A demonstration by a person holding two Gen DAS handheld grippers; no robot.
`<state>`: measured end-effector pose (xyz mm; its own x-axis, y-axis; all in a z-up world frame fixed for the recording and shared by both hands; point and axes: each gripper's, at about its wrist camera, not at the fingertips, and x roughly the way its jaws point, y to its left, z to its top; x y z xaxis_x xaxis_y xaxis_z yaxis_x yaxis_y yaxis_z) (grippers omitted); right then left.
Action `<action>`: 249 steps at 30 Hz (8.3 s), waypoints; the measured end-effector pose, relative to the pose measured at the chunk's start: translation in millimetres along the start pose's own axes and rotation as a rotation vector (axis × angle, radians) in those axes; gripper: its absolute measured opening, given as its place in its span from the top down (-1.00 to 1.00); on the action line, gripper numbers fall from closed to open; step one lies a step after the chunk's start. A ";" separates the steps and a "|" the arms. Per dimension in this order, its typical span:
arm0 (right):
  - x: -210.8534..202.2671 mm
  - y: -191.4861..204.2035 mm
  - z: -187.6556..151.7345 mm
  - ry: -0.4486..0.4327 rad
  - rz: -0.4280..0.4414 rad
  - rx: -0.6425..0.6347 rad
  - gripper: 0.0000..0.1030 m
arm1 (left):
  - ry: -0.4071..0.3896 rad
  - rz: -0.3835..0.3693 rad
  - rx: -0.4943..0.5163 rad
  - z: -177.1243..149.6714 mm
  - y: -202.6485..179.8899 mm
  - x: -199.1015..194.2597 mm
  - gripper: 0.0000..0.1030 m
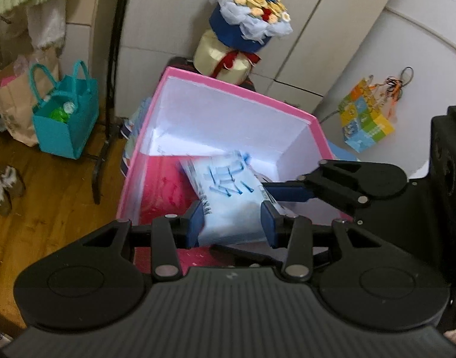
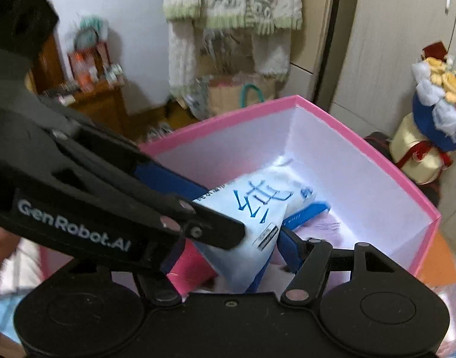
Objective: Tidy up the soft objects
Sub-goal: 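Carry the wipes pack with the left gripper and release it into the box, then withdraw the left gripper from the box toward the toothpaste tube, then grasp the Colgate toothpaste tube with the left gripper while the right grasps the pink pom-pom, then carry the toothpaste with the left gripper into the pink box while the right carries the pom-pom there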
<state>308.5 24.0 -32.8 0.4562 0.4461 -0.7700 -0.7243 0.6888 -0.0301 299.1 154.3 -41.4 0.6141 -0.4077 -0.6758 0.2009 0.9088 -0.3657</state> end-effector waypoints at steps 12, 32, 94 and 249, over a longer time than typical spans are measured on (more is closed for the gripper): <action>-32.9 10.3 -11.5 -0.040 -0.047 -0.024 -0.43 | -0.056 0.079 0.124 -11.5 -24.7 -40.3 -0.02; -162.4 42.0 -54.8 -0.149 -0.135 -0.041 -0.51 | -0.188 0.079 0.357 -63.4 -97.9 -157.6 -0.22; -157.5 -173.8 -266.6 -0.344 -0.200 0.334 -0.55 | -0.184 0.233 0.301 -94.9 -241.2 123.1 0.04; -33.7 -57.1 -19.8 -0.180 -0.149 0.048 -0.17 | -0.051 0.095 0.056 2.2 -34.0 1.8 0.04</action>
<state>324.3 -41.6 -17.8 0.6443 0.4293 -0.6329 -0.6188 0.7789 -0.1016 295.0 122.9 -28.8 0.6703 -0.3162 -0.6713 0.1817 0.9471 -0.2645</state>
